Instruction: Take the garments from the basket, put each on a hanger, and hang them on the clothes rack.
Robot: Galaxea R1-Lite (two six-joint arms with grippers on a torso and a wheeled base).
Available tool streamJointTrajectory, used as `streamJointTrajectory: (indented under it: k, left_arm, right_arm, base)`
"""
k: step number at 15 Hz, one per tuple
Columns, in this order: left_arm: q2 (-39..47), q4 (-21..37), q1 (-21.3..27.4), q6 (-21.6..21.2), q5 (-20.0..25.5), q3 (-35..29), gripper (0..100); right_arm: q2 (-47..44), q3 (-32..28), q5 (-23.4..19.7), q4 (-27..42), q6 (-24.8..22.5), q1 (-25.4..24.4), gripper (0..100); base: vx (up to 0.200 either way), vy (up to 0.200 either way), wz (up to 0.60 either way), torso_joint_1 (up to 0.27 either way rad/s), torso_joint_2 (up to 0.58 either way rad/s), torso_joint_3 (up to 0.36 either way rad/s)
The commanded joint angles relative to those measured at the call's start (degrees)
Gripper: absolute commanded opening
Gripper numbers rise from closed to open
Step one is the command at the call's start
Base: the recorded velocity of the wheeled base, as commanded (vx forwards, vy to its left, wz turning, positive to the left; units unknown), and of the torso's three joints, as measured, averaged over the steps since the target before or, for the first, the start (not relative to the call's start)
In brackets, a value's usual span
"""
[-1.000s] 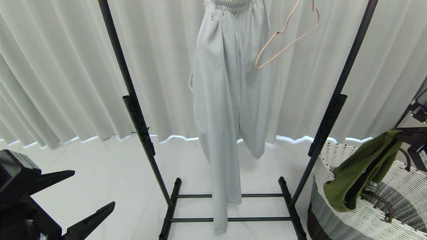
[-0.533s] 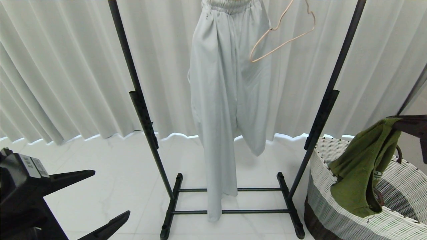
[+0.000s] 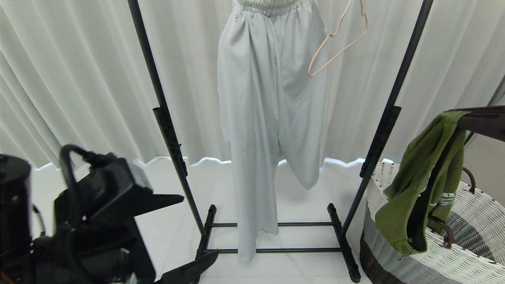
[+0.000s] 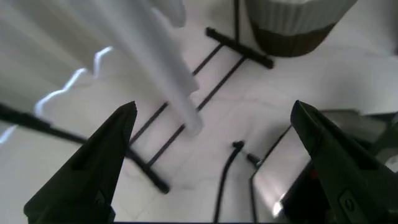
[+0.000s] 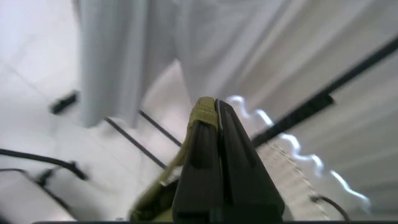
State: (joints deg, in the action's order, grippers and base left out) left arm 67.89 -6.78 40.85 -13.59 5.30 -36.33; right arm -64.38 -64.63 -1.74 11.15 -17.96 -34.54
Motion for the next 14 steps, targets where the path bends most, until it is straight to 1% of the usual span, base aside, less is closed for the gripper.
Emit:
streamJointTrajectory:
  k: [1,2,3,5,6,8,9,12,13,14]
  left_arm:
    - [12.35,-4.38,8.63,10.78,-0.56,-6.21,100]
    - [15.69,-6.67,11.8,16.05,-1.52,-8.14,100]
    - [19.21,-8.51,14.78,19.92,-3.37,-10.17,100]
    - [26.94,-10.54,19.62,25.9,-9.08,-13.51,100]
    - [29.93,-11.33,21.11,28.45,-11.37,-15.0,100]
    - [35.29,-12.56,24.19,34.33,-14.53,-20.1,100]
    - [36.79,-12.56,25.16,35.39,-14.71,-21.94,100]
    - [40.48,-12.65,26.12,35.21,-14.88,-24.76,100]
    - [41.53,-13.09,26.21,35.3,-15.06,-25.99,100]
    - [43.29,-14.49,26.47,35.39,-16.29,-27.66,100]
  right_arm:
    - [-0.31,-0.14,-0.01,0.01,1.61,-3.52,0]
    - [-0.31,-0.32,-0.01,0.01,2.14,-4.58,0]
    - [-0.31,-0.32,-0.01,0.01,2.4,-5.72,0]
    - [-0.57,-0.32,-0.01,0.01,4.16,-8.71,0]
    - [-0.66,-0.23,-0.01,0.01,5.21,-9.94,0]
    - [-1.1,-0.23,-0.01,-0.26,6.71,-11.96,0]
    - [-1.45,-0.05,-0.01,-0.34,7.15,-12.05,0]
    - [-1.28,0.12,-0.19,-0.34,8.46,-12.05,0]
    - [-1.19,0.12,-0.28,-0.34,8.46,-12.05,0]
    - [-1.19,0.3,-0.37,-0.34,8.46,-12.13,0]
  base:
    - [0.0,0.0,0.0,0.0,0.0,0.0]
    - [0.0,0.0,0.0,0.0,0.0,0.0]
    - [0.0,0.0,0.0,0.0,0.0,0.0]
    - [0.0,0.0,0.0,0.0,0.0,0.0]
    - [0.0,0.0,0.0,0.0,0.0,0.0]
    - [0.0,0.0,0.0,0.0,0.0,0.0]
    - [0.0,0.0,0.0,0.0,0.0,0.0]
    - [0.0,0.0,0.0,0.0,0.0,0.0]
    - [0.0,0.0,0.0,0.0,0.0,0.0]
    - [0.0,0.0,0.0,0.0,0.0,0.0]
